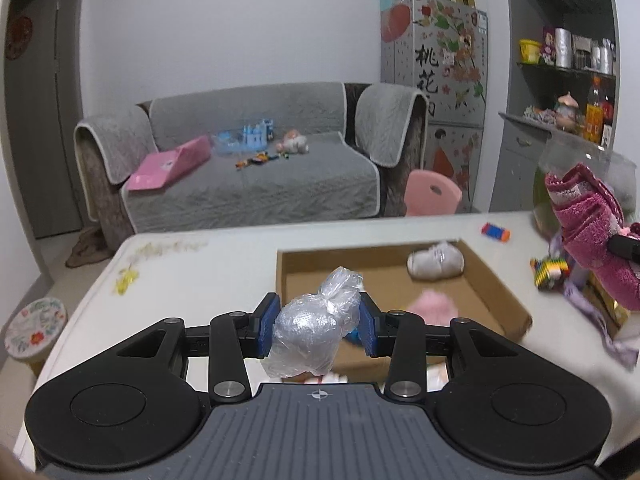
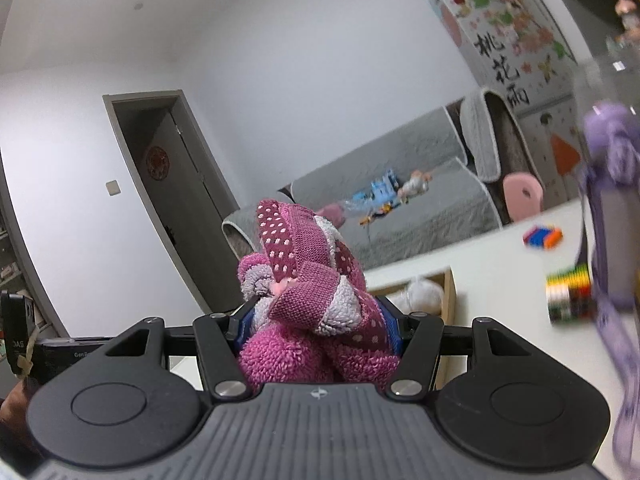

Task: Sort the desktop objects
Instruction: 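Lift and carry the clear bag and pink mittens over the cardboard tray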

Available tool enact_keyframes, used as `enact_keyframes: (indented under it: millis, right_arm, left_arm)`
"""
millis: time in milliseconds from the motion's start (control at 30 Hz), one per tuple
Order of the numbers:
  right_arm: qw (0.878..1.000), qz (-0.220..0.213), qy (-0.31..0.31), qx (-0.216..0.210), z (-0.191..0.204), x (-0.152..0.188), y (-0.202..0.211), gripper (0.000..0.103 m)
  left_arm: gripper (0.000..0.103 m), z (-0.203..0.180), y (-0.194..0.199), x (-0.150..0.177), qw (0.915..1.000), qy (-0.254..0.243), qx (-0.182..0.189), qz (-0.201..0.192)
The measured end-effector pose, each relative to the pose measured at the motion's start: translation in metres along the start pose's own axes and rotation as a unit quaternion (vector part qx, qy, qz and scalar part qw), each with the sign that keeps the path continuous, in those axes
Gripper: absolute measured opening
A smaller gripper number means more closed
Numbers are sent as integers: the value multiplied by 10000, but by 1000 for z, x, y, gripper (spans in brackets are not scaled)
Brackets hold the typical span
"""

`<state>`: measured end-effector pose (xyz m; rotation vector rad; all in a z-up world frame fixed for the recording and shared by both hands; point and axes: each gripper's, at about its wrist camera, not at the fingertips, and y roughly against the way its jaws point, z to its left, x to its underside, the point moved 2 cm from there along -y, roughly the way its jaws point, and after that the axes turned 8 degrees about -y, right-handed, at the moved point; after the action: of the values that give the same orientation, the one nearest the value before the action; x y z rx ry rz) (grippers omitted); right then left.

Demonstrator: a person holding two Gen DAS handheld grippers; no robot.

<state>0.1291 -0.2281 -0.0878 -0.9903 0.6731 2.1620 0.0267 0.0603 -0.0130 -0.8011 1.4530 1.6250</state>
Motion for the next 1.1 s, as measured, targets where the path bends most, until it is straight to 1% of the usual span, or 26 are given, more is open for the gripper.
enact_keyframes:
  millis: [167,300,400,500,600,733,867,967,1100]
  right_arm:
    - [9998,-17,217,0,8,-20,-26,55]
    - [9994,-34,337,-37,10,-29,-44,55]
    - [9992,14,391,-31,8,-29,-53,55]
    - [9986,43,518,53,9,-27,-54,55]
    - [9984,106,547,86,5,-30,-65,55]
    - [9972,287,668,189,7,-27,-81,55]
    - [9957,538,705,264,4,-15,-100,55]
    - [9928,757,848,382,4,-7,-116,55]
    - [9901,974,915,430,7,-1,-133,55]
  left_arm:
    - [48,-3,-23,-21,9999,-3,55,-92]
    - [48,-5,-46,-30,9998,24,162,-83]
    - [48,-6,-67,-31,9998,-36,173,-11]
    - [48,-2,-89,-33,9998,-3,202,59]
    - [48,3,-111,-36,9998,11,179,82]
    - [48,6,-144,-36,9997,7,160,166]
    - [48,6,-173,-32,9995,29,196,252]
    - [48,6,-198,-30,9988,31,238,420]
    - [48,12,-225,-27,9975,162,325,602]
